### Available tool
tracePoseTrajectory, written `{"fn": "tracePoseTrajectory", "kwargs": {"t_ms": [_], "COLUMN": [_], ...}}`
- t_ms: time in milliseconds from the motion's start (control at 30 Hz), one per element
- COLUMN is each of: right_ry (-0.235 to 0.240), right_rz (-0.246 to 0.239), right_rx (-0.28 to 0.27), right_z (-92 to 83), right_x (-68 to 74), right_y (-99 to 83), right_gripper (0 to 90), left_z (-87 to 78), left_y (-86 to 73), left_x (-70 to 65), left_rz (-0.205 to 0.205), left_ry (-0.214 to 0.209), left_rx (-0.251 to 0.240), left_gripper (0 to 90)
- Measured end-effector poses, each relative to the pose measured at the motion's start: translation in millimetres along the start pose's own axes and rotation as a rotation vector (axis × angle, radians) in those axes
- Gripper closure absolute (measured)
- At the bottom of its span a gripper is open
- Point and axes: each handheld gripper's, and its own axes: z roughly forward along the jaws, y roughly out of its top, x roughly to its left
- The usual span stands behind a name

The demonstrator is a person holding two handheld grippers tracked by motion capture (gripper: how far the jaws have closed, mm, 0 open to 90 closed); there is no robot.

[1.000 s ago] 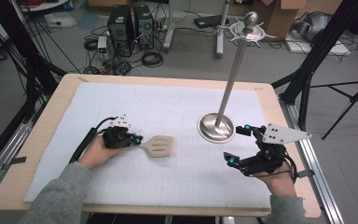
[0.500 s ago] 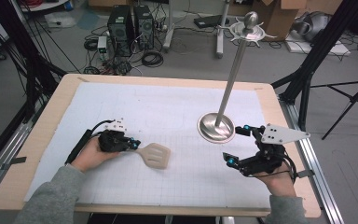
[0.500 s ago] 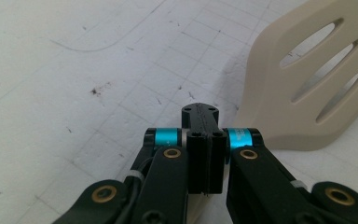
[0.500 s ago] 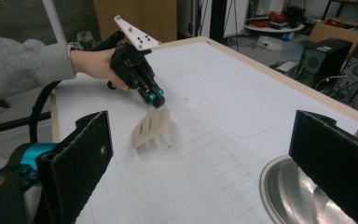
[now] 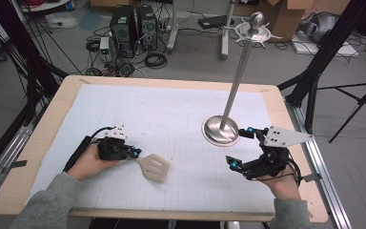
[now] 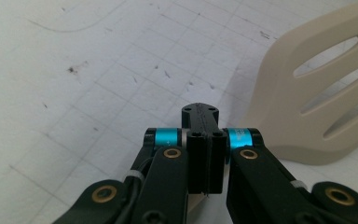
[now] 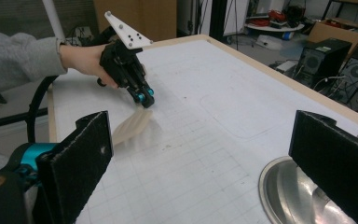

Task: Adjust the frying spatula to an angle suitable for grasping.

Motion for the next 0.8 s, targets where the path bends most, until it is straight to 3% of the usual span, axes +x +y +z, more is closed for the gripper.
{"fn": "tracePoseTrajectory", "kwargs": {"t_ms": [533, 667, 800], "right_ry": [0.024, 0.033, 0.034], "right_rz": [0.004, 0.007, -0.001], "right_rx": [-0.011, -0.013, -0.008], "right_z": [3.8, 6.0, 10.8], "right_x": [-1.5, -1.8, -2.6], "right_y": [1.1, 1.1, 0.5], "right_gripper": [5.7, 5.6, 5.6], "left_z": [-11.0, -13.0, -25.8], "left_y": [-10.8, -11.8, -11.3], "left_x": [-11.1, -9.6, -5.3], "left_rz": [0.043, 0.035, 0.021], "left_ry": [-0.014, -0.017, -0.003], "left_rx": [0.0, -0.022, -0.09], "left_gripper": [89.8, 89.6, 89.3]}}
